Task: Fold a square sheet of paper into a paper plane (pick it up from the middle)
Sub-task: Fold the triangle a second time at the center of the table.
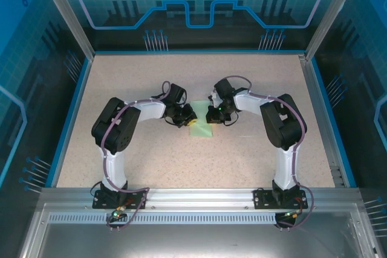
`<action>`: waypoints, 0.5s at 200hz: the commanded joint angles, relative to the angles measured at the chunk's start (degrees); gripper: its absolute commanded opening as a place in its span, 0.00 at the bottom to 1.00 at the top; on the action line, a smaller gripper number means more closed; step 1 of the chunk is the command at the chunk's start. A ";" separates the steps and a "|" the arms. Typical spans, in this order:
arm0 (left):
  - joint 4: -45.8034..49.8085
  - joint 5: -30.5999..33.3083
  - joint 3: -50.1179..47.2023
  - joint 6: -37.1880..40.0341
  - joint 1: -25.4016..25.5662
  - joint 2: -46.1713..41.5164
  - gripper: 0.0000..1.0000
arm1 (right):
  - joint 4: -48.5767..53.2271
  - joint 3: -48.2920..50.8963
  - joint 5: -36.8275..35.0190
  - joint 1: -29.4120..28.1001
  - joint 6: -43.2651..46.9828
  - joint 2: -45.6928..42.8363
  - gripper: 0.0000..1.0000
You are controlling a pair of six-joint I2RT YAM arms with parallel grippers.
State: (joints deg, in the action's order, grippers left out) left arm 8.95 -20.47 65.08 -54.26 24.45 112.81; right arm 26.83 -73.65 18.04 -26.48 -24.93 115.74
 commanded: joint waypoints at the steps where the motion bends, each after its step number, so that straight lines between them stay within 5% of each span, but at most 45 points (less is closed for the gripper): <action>1: 5.73 6.66 -0.19 1.57 -2.72 -1.36 0.12 | 3.58 1.70 -6.27 -0.15 1.28 4.66 0.08; 100: -2.66 3.38 -2.34 3.86 1.99 -6.38 0.12 | 3.06 1.93 -5.31 -0.20 0.88 5.10 0.08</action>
State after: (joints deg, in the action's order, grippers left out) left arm 9.52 -18.17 65.04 -50.63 24.49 108.42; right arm 26.79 -73.65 18.17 -26.48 -24.75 115.77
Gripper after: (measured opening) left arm 0.115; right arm 0.085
